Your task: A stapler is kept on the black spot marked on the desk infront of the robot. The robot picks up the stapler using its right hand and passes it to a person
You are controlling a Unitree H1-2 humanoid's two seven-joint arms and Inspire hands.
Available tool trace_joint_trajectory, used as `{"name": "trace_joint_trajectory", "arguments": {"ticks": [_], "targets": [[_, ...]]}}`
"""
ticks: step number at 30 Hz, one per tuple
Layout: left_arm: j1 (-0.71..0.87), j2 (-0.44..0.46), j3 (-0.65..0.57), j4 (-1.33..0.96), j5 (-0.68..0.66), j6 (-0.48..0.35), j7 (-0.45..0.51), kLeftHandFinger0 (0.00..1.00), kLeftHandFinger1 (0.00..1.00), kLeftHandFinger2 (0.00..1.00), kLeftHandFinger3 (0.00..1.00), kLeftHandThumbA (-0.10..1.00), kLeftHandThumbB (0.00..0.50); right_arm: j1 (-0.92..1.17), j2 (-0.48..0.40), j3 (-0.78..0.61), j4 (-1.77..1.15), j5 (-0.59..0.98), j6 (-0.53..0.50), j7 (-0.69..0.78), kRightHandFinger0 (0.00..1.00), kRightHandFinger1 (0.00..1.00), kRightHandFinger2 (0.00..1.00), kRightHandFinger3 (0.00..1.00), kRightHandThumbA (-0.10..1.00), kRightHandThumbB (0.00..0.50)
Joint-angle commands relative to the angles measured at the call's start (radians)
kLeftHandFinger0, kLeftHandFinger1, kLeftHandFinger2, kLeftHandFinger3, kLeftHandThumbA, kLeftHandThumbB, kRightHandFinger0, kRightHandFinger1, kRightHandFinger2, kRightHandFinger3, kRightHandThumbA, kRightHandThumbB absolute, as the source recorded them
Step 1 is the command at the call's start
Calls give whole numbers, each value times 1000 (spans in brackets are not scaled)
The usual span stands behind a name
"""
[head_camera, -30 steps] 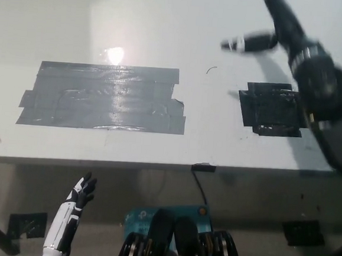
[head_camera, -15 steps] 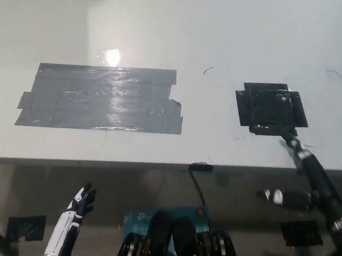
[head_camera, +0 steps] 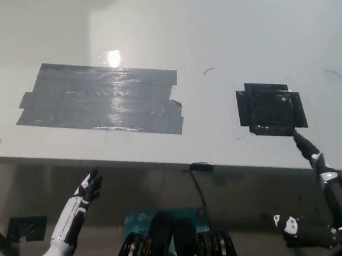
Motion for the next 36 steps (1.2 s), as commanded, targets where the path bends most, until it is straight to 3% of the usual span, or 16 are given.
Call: {"name": "trace_joint_trajectory", "arguments": {"ticks": [1,3,4,5,6,7,9,11,15,18,24,32,36], "targets": [[-56,6,-19,-38,14,-14,-13,1000,1000,1000,1000,1000,500,77,72,-78,-88,59,-199,-27,1000,1000,1000,1000,1000,296],[-55,9,-22,-40,20,-13,-11,1000,1000,1000,1000,1000,500,74,108,-83,85,71,-237,-3,1000,1000,1000,1000,1000,240],[-55,10,-23,-38,21,-14,-11,1000,1000,1000,1000,1000,500,68,118,-86,143,79,-244,9,1000,1000,1000,1000,1000,243],[-53,10,-25,-40,24,-12,-9,1000,1000,1000,1000,1000,500,64,128,-90,183,94,-236,20,1000,1000,1000,1000,1000,285],[-48,10,-27,-45,26,-9,-10,1000,1000,1000,1000,1000,500,57,143,-93,255,113,-230,33,1000,1000,1000,1000,1000,296],[-44,9,-30,-47,28,-11,-9,1000,1000,1000,1000,1000,500,55,152,-98,296,119,-236,44,1000,1000,1000,1000,1000,295],[-37,8,-33,-50,27,-13,-8,1000,1000,1000,1000,1000,500,43,167,-97,382,91,-243,53,1000,1000,1000,1000,1000,234],[-30,9,-33,-61,29,-10,-4,1000,1000,1000,1000,1000,500,31,174,-93,432,88,-252,72,1000,1000,1000,1000,1000,255],[-21,12,-32,-64,31,-12,0,1000,1000,1000,1000,1000,500,31,175,-90,468,76,-253,92,1000,1000,1000,1000,1000,253],[-8,12,-34,-75,32,-6,-3,1000,1000,1000,1000,1000,500,43,166,-87,491,55,-266,103,1000,1000,1000,1000,1000,204],[11,14,-39,-84,32,-5,-7,1000,1000,1000,1000,1000,500,68,170,-87,490,58,-268,122,1000,1000,1000,1000,1000,233],[71,13,-38,-100,-7,-4,-23,983,1000,1000,1000,1000,492,100,179,-83,469,53,-264,142,1000,1000,1000,1000,1000,213],[103,8,-38,-117,-20,21,-29,989,1000,1000,1000,1000,488,102,181,-85,469,54,-259,148,1000,1000,1000,1000,1000,228]]}}
